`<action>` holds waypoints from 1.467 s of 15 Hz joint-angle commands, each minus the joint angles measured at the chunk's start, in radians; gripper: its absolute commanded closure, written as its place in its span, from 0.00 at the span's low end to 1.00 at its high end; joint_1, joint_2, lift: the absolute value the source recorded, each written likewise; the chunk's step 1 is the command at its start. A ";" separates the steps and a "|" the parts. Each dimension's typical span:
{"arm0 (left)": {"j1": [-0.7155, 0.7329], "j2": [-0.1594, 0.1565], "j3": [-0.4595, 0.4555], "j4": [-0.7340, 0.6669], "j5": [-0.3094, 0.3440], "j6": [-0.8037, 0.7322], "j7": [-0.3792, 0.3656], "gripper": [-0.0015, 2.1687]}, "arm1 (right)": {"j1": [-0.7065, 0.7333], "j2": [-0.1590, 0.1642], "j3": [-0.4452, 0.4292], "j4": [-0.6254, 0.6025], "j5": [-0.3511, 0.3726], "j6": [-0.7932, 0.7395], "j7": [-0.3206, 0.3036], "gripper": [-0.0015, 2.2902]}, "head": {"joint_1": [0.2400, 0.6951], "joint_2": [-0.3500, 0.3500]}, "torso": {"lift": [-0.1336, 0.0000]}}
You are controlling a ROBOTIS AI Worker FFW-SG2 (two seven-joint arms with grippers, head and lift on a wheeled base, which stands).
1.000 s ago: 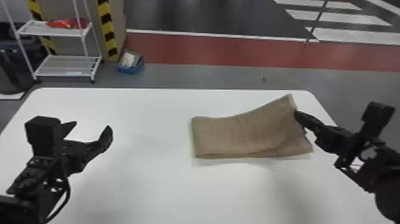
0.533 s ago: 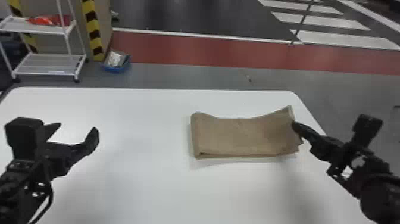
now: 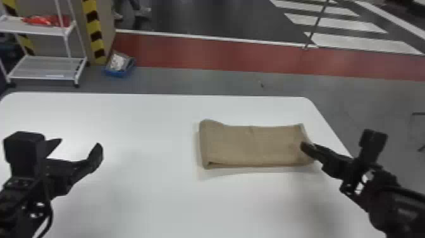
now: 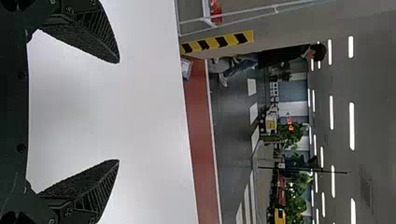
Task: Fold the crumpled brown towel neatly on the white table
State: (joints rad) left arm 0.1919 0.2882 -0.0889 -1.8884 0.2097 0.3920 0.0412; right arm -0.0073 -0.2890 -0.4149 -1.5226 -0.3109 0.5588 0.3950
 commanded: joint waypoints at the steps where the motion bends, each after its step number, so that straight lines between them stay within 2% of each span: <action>1: 0.000 -0.017 -0.025 -0.008 0.000 0.000 0.002 0.06 | 0.070 0.014 -0.059 -0.100 -0.014 0.014 -0.013 0.03 | 1.00 0.19 | 0.07; 3: -0.011 -0.038 -0.060 -0.009 0.000 0.000 0.005 0.06 | 0.136 0.034 -0.099 -0.191 -0.024 0.014 -0.015 0.03 | 1.00 0.15 | 0.07; 5: -0.022 -0.060 -0.098 -0.008 0.002 -0.003 0.009 0.06 | 0.201 0.053 -0.125 -0.261 -0.089 0.011 -0.008 0.03 | 1.00 0.09 | 0.07; 7: -0.029 -0.072 -0.112 -0.006 0.010 -0.003 0.009 0.06 | 0.253 0.074 -0.139 -0.309 -0.108 0.002 -0.002 0.03 | 1.00 0.05 | 0.07; 9: -0.034 -0.093 -0.130 -0.001 0.068 0.000 0.012 0.07 | 0.294 0.110 -0.157 -0.346 -0.109 -0.016 0.016 0.03 | 1.00 0.03 | 0.07; 11: -0.048 -0.135 -0.180 0.032 0.149 -0.003 0.014 0.07 | 0.342 0.129 -0.163 -0.372 -0.129 -0.050 0.021 0.03 | 1.00 0.00 | 0.07; 12: -0.063 -0.147 -0.216 0.063 0.172 -0.021 0.016 0.09 | 0.362 0.140 -0.163 -0.386 -0.131 -0.069 0.024 0.03 | 1.00 0.00 | 0.07; 14: -0.115 -0.181 -0.304 0.163 0.178 -0.083 0.032 0.10 | 0.385 0.172 -0.179 -0.395 -0.145 -0.093 0.044 0.04 | 1.00 0.00 | 0.07; 16: -0.186 -0.216 -0.396 0.288 0.177 -0.190 0.071 0.10 | 0.408 0.175 -0.205 -0.398 -0.178 -0.096 0.064 0.04 | 1.00 0.00 | 0.07; 17: -0.209 -0.235 -0.419 0.336 0.177 -0.212 0.085 0.10 | 0.415 0.177 -0.219 -0.399 -0.183 -0.096 0.073 0.04 | 1.00 0.00 | 0.07; 19: -0.241 -0.291 -0.427 0.411 0.174 -0.221 0.085 0.13 | 0.420 0.179 -0.239 -0.389 -0.183 -0.096 0.090 0.04 | 1.00 0.00 | 0.07; 22: -0.253 -0.291 -0.454 0.440 0.177 -0.227 0.089 0.13 | 0.420 0.177 -0.268 -0.364 -0.183 -0.096 0.100 0.04 | 1.00 0.00 | 0.07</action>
State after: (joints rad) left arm -0.0561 0.0063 -0.5270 -1.4586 0.3856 0.1654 0.1304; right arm 0.4123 -0.1111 -0.6713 -1.8977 -0.4939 0.4626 0.4956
